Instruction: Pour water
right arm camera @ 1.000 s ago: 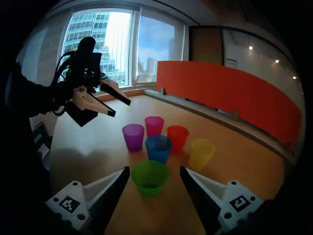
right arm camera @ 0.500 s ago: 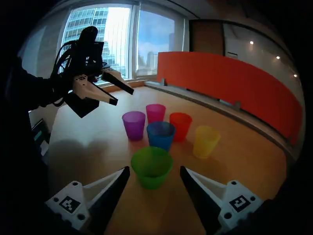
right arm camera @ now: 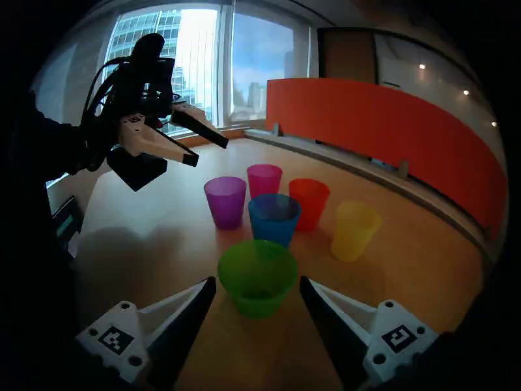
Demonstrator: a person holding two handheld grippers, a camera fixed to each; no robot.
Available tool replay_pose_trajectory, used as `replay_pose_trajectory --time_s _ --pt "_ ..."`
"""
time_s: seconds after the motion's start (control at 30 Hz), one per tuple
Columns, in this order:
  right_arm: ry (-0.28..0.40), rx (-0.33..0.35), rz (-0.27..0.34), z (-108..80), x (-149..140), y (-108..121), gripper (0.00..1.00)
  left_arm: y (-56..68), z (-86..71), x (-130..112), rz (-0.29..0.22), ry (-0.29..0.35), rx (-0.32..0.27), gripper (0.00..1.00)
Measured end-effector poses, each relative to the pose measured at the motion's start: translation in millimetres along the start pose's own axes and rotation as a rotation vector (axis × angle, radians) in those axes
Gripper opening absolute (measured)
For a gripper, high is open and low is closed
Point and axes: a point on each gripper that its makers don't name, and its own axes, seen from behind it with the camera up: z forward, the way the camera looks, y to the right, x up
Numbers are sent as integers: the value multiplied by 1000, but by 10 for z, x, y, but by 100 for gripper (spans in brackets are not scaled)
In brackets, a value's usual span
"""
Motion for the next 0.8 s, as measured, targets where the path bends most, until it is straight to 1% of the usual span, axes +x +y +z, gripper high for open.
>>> replay_pose_trajectory --time_s 0.37,0.6,0.8 --pt "-10 15 1 165 -5 15 99 -29 14 -13 -3 -2 -1 90" --pt "-15 18 -16 227 14 1 100 -29 15 -21 -1 -4 -1 90" --pt "-17 20 -18 268 14 -8 100 -19 17 -18 2 -5 -2 90"
